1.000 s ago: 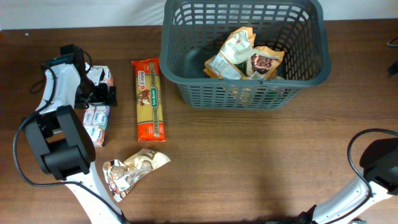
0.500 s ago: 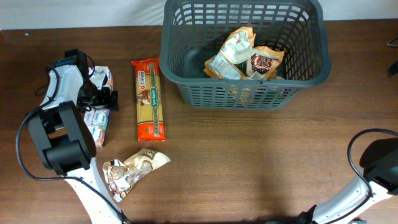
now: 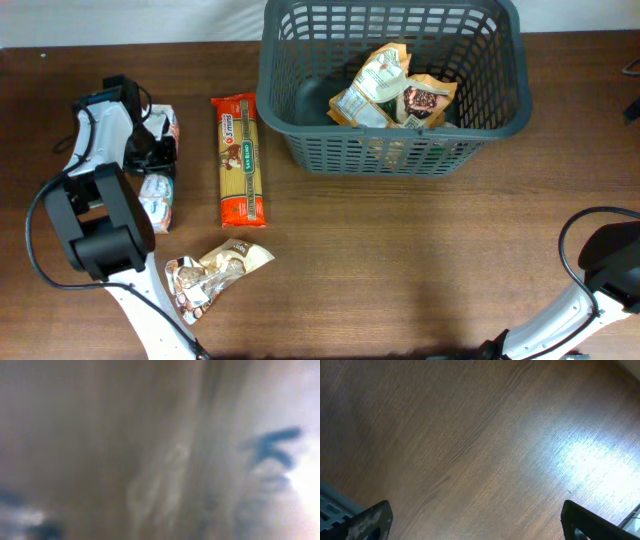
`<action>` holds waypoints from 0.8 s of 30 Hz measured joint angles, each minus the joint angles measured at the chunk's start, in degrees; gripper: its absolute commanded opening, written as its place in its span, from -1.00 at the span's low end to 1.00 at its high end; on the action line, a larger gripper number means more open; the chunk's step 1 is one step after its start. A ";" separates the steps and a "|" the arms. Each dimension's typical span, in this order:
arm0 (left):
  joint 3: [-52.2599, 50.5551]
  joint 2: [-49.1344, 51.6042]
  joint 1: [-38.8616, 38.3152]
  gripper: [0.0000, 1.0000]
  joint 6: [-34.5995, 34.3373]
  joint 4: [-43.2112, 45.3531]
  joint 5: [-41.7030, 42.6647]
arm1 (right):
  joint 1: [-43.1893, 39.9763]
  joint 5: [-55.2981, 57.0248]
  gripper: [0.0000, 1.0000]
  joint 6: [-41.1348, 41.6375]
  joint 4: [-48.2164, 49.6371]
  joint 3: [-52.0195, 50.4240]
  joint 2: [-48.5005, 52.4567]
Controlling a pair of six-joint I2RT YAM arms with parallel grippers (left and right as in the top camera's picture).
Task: Pack container
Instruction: 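Close the left gripper on the tissue packs and lift, then carry the tissue packs into the basket and release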
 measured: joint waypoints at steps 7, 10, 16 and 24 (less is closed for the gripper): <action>23.30 0.92 0.00 -0.96 -3.61 -8.46 -0.11 | 0.00 0.02 0.98 0.00 0.02 0.00 0.00; 35.23 0.35 0.00 -0.96 -5.60 -8.85 0.70 | 0.00 0.02 0.98 0.04 0.00 0.00 0.00; 54.47 -3.65 -1.95 -0.96 -7.43 -6.91 8.57 | 0.00 0.00 0.98 0.02 0.02 0.00 0.00; 64.19 -8.26 -21.29 -0.96 -8.09 3.61 15.87 | 0.00 0.02 0.98 0.00 0.02 0.00 0.00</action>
